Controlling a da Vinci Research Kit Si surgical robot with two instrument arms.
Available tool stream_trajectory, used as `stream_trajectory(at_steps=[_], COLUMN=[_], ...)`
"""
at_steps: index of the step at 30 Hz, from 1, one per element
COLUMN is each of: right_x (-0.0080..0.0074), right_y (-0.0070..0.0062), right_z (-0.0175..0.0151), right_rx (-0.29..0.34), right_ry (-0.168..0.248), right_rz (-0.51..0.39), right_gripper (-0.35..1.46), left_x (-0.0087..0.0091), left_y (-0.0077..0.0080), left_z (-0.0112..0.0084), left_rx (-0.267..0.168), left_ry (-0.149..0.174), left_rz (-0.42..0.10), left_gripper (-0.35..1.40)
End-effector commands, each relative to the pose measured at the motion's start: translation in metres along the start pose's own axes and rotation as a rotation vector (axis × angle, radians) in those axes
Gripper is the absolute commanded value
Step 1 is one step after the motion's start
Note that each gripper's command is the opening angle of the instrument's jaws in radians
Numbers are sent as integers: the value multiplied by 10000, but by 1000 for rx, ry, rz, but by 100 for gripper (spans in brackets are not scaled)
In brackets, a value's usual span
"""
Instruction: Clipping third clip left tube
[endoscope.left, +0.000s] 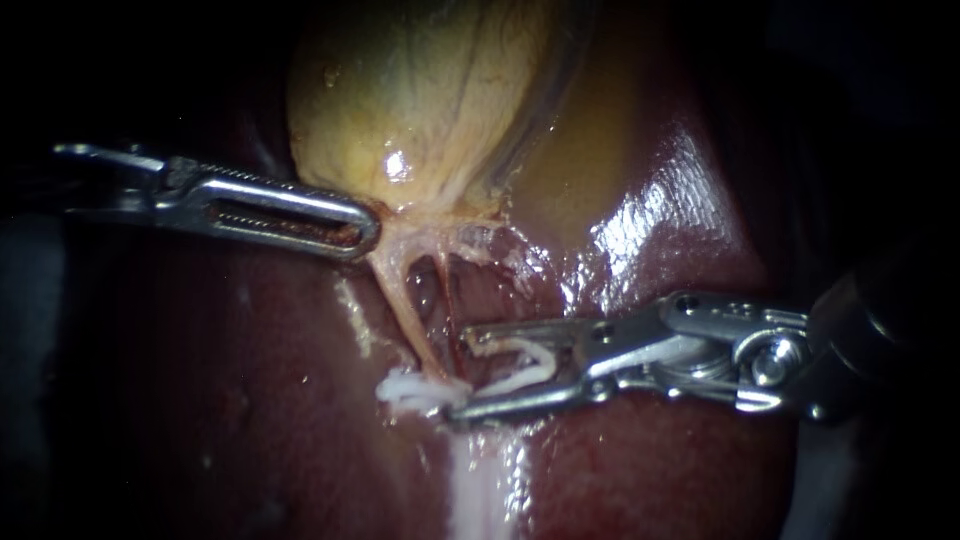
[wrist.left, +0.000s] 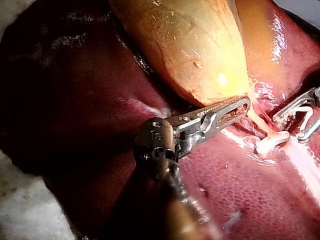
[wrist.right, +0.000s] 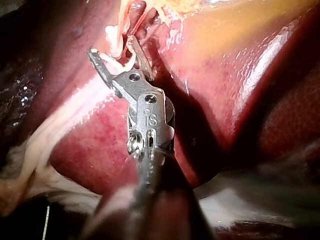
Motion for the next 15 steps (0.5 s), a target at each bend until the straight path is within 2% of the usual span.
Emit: stream_trajectory(at_steps=[1, 15], right_x=[1, 7], right_y=[0, -1], right_z=[-1, 13], right_rx=[0, 0], right_ry=[0, 7], right_rz=[1, 8], right_gripper=[50, 50], left_x=[0, 0], left_y=[0, 2], left_z=[0, 0], left_rx=[1, 1], left_ry=[0, 1], left_rz=[0, 0], left_gripper=[-35, -35])
